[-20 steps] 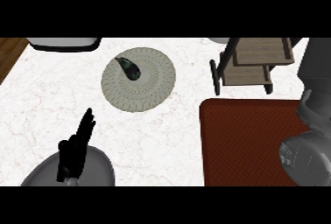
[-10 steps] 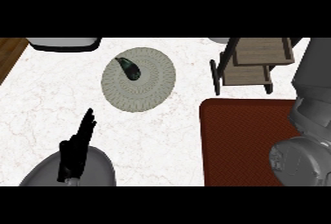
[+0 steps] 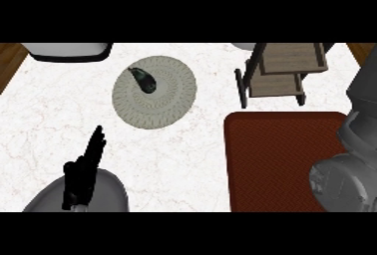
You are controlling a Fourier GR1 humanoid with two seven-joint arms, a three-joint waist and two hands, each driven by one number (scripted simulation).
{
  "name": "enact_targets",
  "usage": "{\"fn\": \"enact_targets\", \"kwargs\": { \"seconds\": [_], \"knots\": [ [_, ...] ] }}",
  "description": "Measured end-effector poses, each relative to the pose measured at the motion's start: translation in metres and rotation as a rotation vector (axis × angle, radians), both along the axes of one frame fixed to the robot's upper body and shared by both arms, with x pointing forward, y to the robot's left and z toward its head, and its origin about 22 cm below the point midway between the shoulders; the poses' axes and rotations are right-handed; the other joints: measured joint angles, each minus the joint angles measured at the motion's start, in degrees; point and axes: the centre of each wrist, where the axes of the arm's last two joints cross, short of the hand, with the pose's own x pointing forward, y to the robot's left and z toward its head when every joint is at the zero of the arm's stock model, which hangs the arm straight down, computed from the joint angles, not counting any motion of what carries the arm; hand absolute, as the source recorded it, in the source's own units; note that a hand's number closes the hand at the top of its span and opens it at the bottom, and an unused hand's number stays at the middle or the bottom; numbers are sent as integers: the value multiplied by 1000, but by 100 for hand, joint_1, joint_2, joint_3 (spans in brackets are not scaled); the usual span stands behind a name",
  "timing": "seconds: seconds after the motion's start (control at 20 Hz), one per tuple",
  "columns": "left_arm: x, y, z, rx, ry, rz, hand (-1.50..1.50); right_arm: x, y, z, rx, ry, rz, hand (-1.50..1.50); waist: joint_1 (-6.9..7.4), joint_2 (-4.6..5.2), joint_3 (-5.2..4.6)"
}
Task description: Pick the croissant from the tray and place it in the tiered basket
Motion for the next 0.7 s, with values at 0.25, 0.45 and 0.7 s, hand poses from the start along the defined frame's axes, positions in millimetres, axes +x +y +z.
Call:
{"fn": "enact_targets", "kwargs": {
  "seconds": [0.25,0.45,0.7],
  "knots": [
    [-5,2,-4,7,6,27,0,-41,8,22,-37,-108,-169,-150,-116,-70,3],
    [-6,4,-5,10,19,32,0,-87,19,38,-32,-201,-248,-150,-173,-117,-1],
    [-8,5,-6,12,27,34,0,-149,33,50,-30,-241,-291,-150,-201,-166,-9]
  ]
}}
